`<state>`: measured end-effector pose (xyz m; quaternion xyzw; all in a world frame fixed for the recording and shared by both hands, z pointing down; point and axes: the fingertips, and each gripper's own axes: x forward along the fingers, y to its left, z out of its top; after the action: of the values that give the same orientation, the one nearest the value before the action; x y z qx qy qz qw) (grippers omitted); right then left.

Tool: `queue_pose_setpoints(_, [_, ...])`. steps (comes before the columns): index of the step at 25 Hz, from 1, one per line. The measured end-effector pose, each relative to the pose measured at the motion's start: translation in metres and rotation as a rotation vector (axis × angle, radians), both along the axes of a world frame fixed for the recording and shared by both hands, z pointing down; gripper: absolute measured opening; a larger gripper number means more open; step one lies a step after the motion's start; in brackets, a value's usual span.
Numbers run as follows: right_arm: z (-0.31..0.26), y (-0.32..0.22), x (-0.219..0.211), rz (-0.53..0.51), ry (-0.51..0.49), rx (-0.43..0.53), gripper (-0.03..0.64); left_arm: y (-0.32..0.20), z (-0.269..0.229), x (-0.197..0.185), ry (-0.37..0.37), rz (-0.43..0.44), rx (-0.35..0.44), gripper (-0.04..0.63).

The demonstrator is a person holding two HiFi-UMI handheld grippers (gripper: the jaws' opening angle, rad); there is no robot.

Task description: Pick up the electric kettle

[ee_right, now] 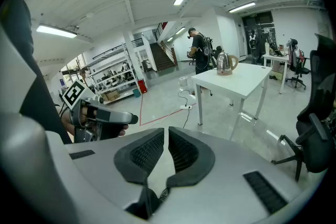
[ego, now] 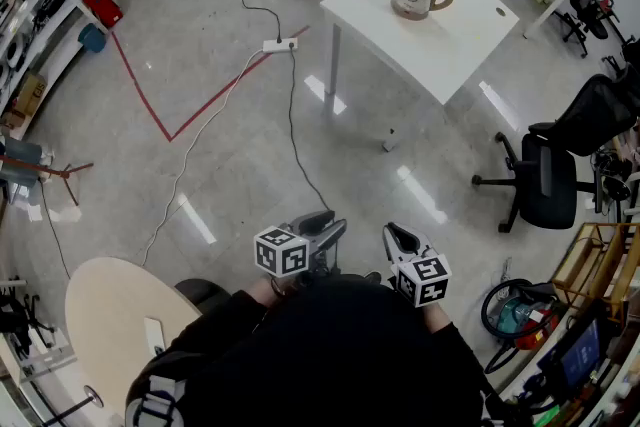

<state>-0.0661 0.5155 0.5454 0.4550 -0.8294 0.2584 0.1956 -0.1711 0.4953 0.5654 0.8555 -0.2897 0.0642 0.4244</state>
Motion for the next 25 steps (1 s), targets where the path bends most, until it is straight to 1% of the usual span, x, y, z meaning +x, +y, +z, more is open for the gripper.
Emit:
queue_pose_setpoints(3, [-0.004, 0.028, 0.024, 0.015, -0.015, 0.002, 0.037, 0.032, -0.005, 0.035, -0.012, 0.031, -0.004, 0.176])
queue_pose_setpoints(7, [-0.009, 0.063, 0.071, 0.050, -0.038, 0.004, 0.035, 0.080, -0.010, 0.097, -0.063, 0.144, 0.019, 0.176])
queue_pose_setpoints(9, [-0.007, 0.081, 0.092, 0.062, -0.048, 0.001, 0.034, 0.099, -0.011, 0.120, -0.094, 0.185, 0.036, 0.175])
queue_pose_setpoints(12, [0.002, 0.104, 0.114, 0.064, -0.062, -0.011, 0.034, 0.120, -0.005, 0.143, -0.122, 0.197, 0.035, 0.175])
queue_pose_setpoints(15, [0.010, 0.117, 0.131, 0.065, -0.076, -0.016, 0.034, 0.134, 0.001, 0.157, -0.141, 0.190, 0.019, 0.175])
queue_pose_setpoints(19, [0.016, 0.130, 0.146, 0.080, -0.136, -0.020, 0.034, 0.149, 0.006, 0.165, -0.164, 0.167, 0.012, 0.175])
queue_pose_setpoints(25, [0.013, 0.128, 0.136, 0.054, -0.155, -0.007, 0.034, 0.153, 0.004, 0.153, -0.176, 0.120, 0.006, 0.175])
